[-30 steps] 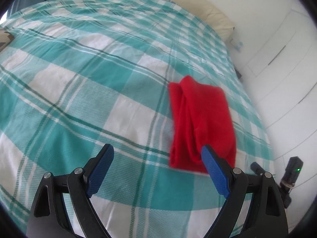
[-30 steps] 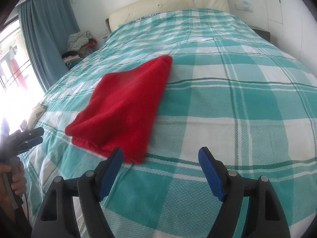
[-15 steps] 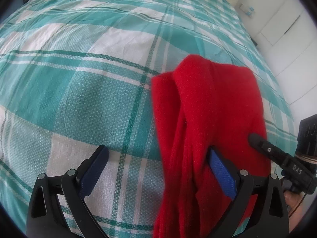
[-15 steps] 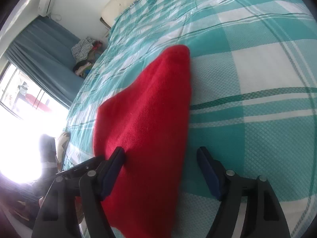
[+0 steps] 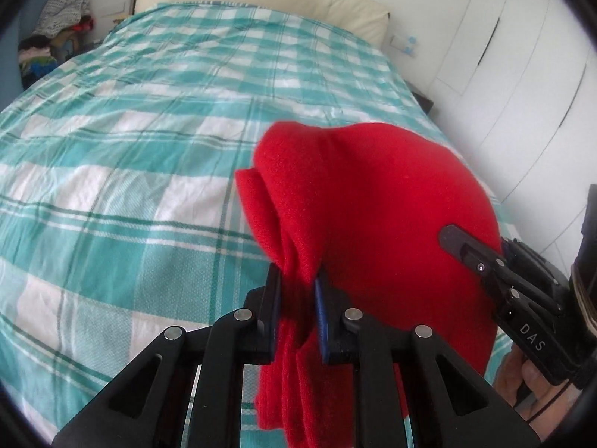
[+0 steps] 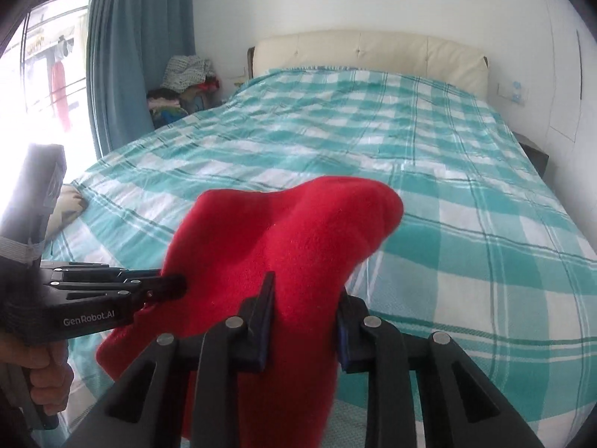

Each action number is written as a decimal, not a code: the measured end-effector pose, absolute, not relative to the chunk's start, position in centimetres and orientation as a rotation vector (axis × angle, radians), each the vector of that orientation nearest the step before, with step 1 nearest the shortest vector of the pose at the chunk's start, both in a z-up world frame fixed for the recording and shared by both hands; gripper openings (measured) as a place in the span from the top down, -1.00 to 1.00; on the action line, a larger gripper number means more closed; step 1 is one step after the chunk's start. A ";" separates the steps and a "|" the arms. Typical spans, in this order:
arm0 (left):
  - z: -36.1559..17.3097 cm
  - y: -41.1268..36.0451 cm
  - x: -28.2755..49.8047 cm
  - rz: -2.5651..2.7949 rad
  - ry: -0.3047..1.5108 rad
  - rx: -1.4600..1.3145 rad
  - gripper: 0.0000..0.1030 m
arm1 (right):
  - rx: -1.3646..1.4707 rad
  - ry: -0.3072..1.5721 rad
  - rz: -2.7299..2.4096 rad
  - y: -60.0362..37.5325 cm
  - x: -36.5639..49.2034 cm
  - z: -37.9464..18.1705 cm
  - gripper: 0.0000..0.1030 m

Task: Fold small clothes

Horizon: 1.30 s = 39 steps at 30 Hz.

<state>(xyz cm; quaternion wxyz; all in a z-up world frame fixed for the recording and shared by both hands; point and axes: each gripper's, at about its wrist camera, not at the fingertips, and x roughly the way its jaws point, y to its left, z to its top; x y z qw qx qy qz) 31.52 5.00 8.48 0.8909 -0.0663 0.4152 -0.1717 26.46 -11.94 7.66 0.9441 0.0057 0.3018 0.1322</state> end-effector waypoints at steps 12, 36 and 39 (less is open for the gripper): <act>3.4 4.9 24.4 -0.071 0.772 0.167 -0.90 | 0.069 0.839 0.160 -18.1 22.3 1.5 -0.33; 9.2 3.8 9.4 0.060 0.703 0.166 -0.99 | -0.038 0.729 0.128 -14.6 6.1 9.5 -0.99; 9.1 3.8 7.8 0.062 0.722 0.164 -0.99 | -0.016 0.770 0.118 -14.9 4.5 9.1 -0.99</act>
